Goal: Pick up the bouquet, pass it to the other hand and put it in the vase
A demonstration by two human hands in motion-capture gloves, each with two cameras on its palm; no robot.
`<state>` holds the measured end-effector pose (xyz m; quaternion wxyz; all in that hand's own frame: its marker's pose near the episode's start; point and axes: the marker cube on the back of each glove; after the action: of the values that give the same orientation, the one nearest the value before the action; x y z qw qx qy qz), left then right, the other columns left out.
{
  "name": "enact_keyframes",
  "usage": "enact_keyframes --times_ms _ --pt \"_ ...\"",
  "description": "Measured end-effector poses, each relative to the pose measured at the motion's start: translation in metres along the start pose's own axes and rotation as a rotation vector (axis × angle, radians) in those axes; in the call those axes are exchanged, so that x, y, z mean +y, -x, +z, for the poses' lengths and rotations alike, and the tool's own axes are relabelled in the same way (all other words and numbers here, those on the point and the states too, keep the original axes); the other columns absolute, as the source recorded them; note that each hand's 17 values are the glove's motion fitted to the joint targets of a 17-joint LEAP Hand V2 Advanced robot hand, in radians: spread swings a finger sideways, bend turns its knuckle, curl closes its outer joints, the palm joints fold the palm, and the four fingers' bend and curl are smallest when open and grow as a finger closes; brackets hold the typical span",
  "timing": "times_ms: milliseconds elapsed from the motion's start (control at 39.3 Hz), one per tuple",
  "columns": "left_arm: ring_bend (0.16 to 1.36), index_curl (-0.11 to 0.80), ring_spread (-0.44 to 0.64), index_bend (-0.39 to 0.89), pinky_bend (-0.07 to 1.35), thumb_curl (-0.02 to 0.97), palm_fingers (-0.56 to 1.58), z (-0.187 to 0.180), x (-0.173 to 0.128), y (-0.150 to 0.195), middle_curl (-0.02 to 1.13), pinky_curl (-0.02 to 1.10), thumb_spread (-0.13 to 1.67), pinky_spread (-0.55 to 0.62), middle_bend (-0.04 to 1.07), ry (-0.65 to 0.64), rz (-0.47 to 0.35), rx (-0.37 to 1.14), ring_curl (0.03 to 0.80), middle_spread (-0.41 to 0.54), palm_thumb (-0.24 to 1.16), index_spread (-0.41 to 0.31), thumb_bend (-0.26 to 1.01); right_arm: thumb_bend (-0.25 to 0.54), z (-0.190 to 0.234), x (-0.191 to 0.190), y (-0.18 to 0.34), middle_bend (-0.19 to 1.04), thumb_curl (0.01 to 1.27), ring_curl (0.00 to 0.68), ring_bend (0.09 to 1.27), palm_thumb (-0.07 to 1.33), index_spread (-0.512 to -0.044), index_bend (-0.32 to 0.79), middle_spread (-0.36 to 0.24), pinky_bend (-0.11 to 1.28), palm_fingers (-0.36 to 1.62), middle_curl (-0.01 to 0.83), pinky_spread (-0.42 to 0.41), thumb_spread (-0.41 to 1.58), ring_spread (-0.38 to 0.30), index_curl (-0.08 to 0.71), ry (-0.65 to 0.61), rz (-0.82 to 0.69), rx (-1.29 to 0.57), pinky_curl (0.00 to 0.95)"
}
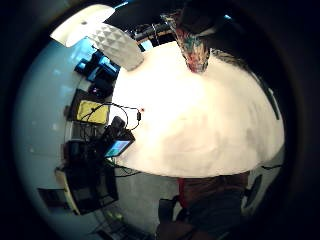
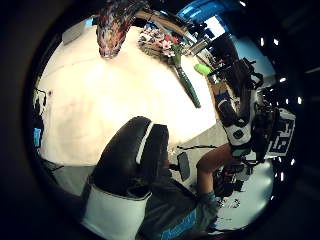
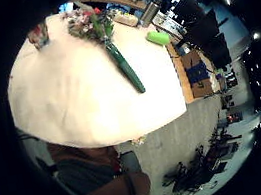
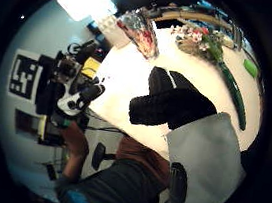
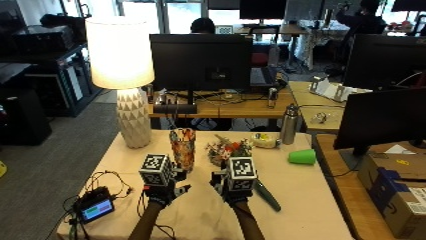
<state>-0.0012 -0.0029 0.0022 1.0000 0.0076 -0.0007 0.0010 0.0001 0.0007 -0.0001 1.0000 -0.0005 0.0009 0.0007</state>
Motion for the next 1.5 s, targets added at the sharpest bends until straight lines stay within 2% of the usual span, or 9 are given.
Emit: enact_keyframes --times_ms 76,178,407,611,840,1119,1247,1348,1501 --pt "0.46 0.056 0.17 0.12 0.37 0.054 0.41 0.002 -0.002 0.000 0.09 0.11 0.53 0.25 0.20 -0.010 0.002 0.005 0.119 0.051 0.13 -0.056 0.06 0.267 0.001 0.001 -0.002 0.27 0.10 0.072 0.27 0.42 -0.229 0.15 0.027 0.35 0.32 0.092 0.196 0.57 0.091 0.068 0.002 0.003 0.010 0.106" --pt "0.50 0.090 0.22 0.13 0.39 0.083 0.37 0.004 -0.003 -0.001 0.14 0.16 0.71 0.33 0.20 0.007 0.007 0.010 0.168 0.064 0.14 -0.071 0.04 0.270 0.002 0.002 -0.006 0.27 0.13 0.112 0.29 0.46 -0.290 0.15 0.035 0.37 0.29 0.133 0.252 0.78 0.120 0.110 -0.001 0.005 0.013 0.153" --pt "0.53 0.147 0.28 0.14 0.40 0.141 0.34 0.010 -0.009 -0.005 0.20 0.21 0.91 0.41 0.20 0.017 0.011 0.020 0.208 0.078 0.15 -0.085 -0.01 0.232 0.000 0.003 -0.007 0.27 0.18 0.154 0.30 0.49 -0.349 0.15 0.042 0.37 0.26 0.197 0.309 1.03 0.156 0.160 -0.006 0.007 -0.006 0.207" --pt "0.54 0.183 0.30 0.14 0.41 0.178 0.32 0.009 -0.010 -0.021 0.24 0.24 0.97 0.44 0.19 0.010 0.026 0.035 0.224 0.083 0.15 -0.089 -0.02 0.185 -0.003 0.008 -0.021 0.26 0.21 0.180 0.32 0.51 -0.367 0.14 0.045 0.37 0.25 0.235 0.327 1.12 0.169 0.191 0.001 0.016 0.005 0.239" --pt "0.55 0.214 0.31 0.14 0.41 0.208 0.30 0.002 -0.003 -0.001 0.27 0.26 1.00 0.45 0.19 -0.010 0.018 0.053 0.239 0.088 0.14 -0.090 -0.02 0.136 0.004 0.006 -0.013 0.24 0.24 0.201 0.31 0.53 -0.368 0.16 0.045 0.37 0.23 0.263 0.334 1.16 0.175 0.221 0.001 -0.009 0.004 0.265" --pt "0.56 0.238 0.32 0.14 0.40 0.233 0.28 0.002 0.003 0.001 0.29 0.28 1.01 0.46 0.19 -0.073 0.018 0.103 0.253 0.095 0.14 -0.088 -0.03 0.068 0.011 0.014 -0.078 0.22 0.27 0.221 0.31 0.55 -0.361 0.09 0.054 0.46 0.13 0.289 0.340 1.17 0.191 0.211 -0.094 0.059 -0.032 0.317" --pt "0.57 0.245 0.32 0.13 0.40 0.241 0.28 -0.005 0.010 -0.004 0.30 0.29 1.01 0.46 0.19 -0.069 0.000 0.113 0.258 0.097 0.14 -0.083 -0.03 0.039 0.030 0.012 -0.112 0.22 0.28 0.223 0.30 0.56 -0.359 0.10 0.057 0.49 0.09 0.300 0.339 1.16 0.207 0.203 -0.129 0.106 -0.055 0.330" --pt "0.57 0.248 0.32 0.13 0.40 0.247 0.27 0.001 0.007 -0.001 0.31 0.30 1.02 0.46 0.19 -0.067 0.012 0.113 0.262 0.098 0.13 -0.081 -0.03 0.025 0.063 0.004 -0.153 0.22 0.30 0.227 0.31 0.58 -0.353 0.11 0.058 0.51 0.08 0.305 0.340 1.15 0.215 0.201 -0.131 0.184 -0.077 0.339" --pt "0.58 0.253 0.32 0.13 0.40 0.253 0.27 0.006 0.006 -0.003 0.32 0.31 1.01 0.46 0.19 -0.067 0.022 0.127 0.267 0.099 0.13 -0.080 -0.03 0.010 0.118 -0.002 -0.196 0.24 0.31 0.230 0.31 0.62 -0.344 0.12 0.053 0.53 0.12 0.319 0.338 1.14 0.215 0.202 0.012 0.307 -0.103 0.343"
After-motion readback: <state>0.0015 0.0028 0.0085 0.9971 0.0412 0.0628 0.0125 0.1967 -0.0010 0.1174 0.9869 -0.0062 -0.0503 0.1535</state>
